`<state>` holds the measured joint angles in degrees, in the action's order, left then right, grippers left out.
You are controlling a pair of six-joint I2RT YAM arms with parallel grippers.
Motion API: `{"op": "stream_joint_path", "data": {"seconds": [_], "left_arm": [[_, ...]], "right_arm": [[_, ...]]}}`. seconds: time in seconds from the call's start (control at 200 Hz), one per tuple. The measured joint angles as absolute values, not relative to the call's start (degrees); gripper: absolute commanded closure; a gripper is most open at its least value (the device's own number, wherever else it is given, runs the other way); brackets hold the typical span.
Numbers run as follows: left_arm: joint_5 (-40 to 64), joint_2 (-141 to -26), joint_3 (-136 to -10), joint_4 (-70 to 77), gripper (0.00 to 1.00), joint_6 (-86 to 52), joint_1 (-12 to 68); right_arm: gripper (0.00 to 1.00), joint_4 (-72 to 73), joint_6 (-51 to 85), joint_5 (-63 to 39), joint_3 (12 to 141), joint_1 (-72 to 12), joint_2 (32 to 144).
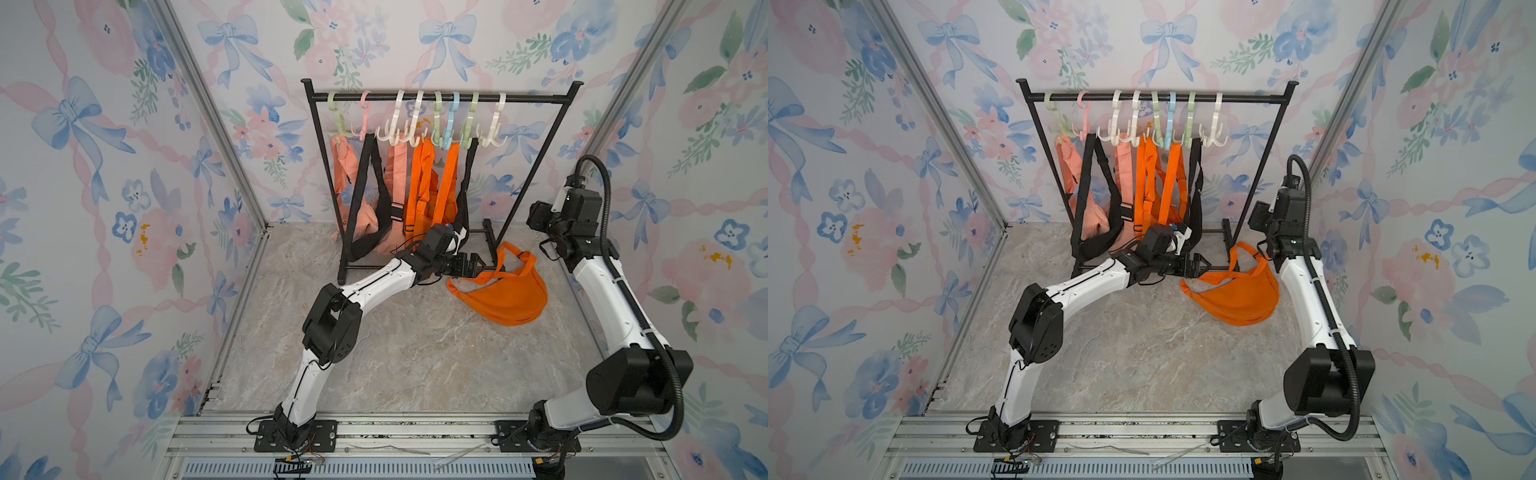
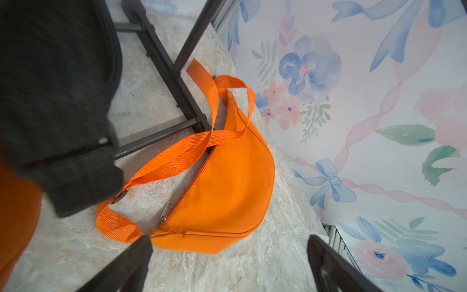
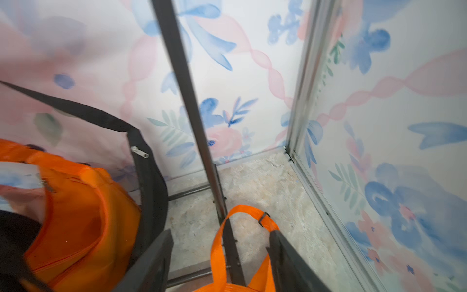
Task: Take the bag off the hook
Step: Place the bag at the center of the board.
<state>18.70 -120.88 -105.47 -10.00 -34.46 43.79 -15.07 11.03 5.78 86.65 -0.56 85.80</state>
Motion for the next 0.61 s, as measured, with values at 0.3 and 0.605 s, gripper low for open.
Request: {"op": "stream_joint_path", "data": {"seconds": [0.3, 0.605], "left_arm": [[13.93, -112.9, -100.75, -7.35, 0.02, -32.56, 40.49], [13.89, -124.57, -116.86, -7.4, 0.02, -32.56, 39.72]], "right_arm": [[0.42, -11.05, 10.04, -2.48, 88.62, -9.15, 89.01], [0.42, -9.91, 10.44, -6.5, 89.36, -9.67, 91.64]]}}
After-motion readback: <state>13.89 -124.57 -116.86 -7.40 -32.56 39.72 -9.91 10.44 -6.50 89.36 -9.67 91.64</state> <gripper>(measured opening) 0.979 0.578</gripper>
